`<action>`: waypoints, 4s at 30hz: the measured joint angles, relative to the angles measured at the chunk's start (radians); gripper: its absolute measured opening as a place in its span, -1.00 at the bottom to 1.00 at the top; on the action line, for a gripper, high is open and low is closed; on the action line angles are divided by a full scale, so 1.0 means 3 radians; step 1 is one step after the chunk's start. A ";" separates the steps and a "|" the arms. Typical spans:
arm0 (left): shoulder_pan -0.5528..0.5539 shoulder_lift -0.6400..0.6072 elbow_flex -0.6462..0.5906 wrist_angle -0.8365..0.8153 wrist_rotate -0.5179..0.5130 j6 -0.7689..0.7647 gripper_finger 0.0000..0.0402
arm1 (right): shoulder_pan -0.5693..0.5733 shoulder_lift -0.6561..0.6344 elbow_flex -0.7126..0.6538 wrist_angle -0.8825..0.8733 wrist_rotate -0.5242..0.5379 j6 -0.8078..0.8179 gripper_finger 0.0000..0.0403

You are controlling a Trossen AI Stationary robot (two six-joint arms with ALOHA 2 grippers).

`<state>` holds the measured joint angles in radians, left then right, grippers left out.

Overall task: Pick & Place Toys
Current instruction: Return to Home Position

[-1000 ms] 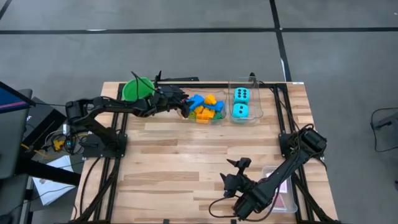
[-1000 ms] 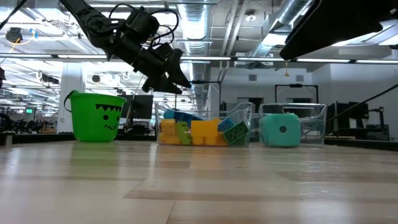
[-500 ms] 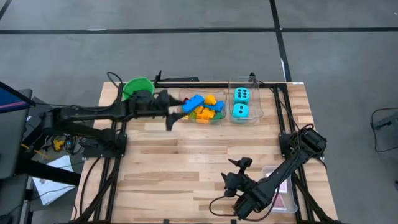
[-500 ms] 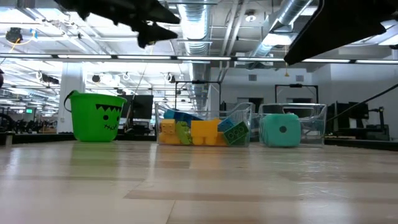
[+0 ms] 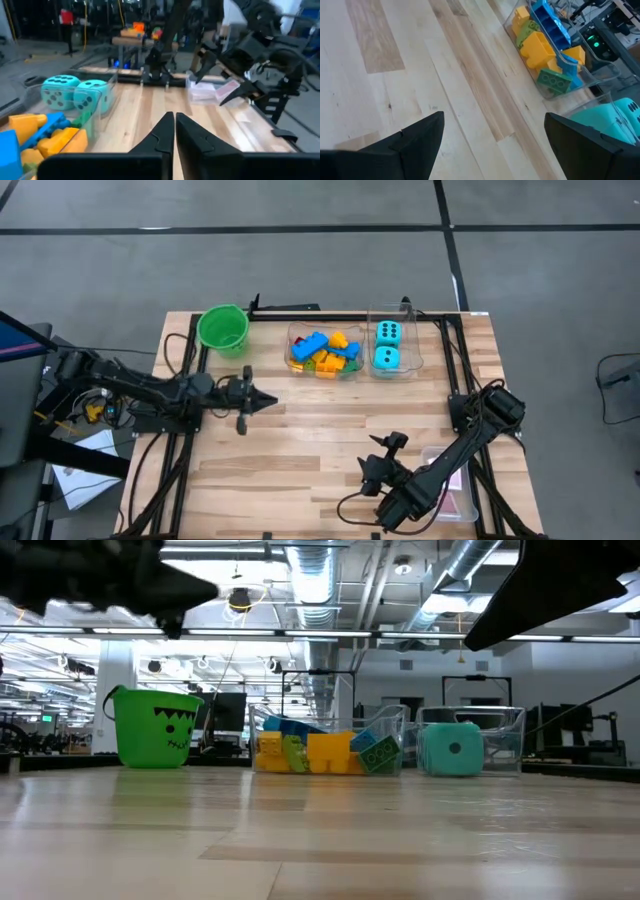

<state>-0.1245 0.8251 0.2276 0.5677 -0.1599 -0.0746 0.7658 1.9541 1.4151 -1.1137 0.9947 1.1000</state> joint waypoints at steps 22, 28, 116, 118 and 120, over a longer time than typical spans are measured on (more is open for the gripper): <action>0.0529 -0.1722 -0.0736 -0.0841 0.0534 0.0146 -0.99 | -0.0120 0.0000 0.0000 0.0334 -0.0111 -0.0319 0.67; 0.0538 -0.2016 -0.0736 -0.1221 0.0458 0.0169 -0.99 | -0.0088 0.0000 0.0000 0.0321 -0.0111 -0.0260 0.67; 0.0586 -0.1525 -0.0738 -0.1357 -0.0005 0.0483 -0.91 | -0.2068 -0.1755 -0.2857 0.6034 -0.3123 -0.4837 -1.00; 0.0586 -0.1525 -0.0738 -0.1341 -0.0007 0.0483 -0.91 | -0.2114 -0.1859 -0.3102 0.6245 -0.3020 -0.4837 -1.00; 0.0586 -0.1525 -0.0738 -0.1342 -0.0008 0.0483 -0.91 | -0.2155 -0.1950 -0.3326 0.6463 -0.2908 -0.4837 -1.00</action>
<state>0.0513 0.3676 0.0063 0.1652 -0.1625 0.0704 0.1191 1.3691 0.4174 0.8251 0.1222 -0.3511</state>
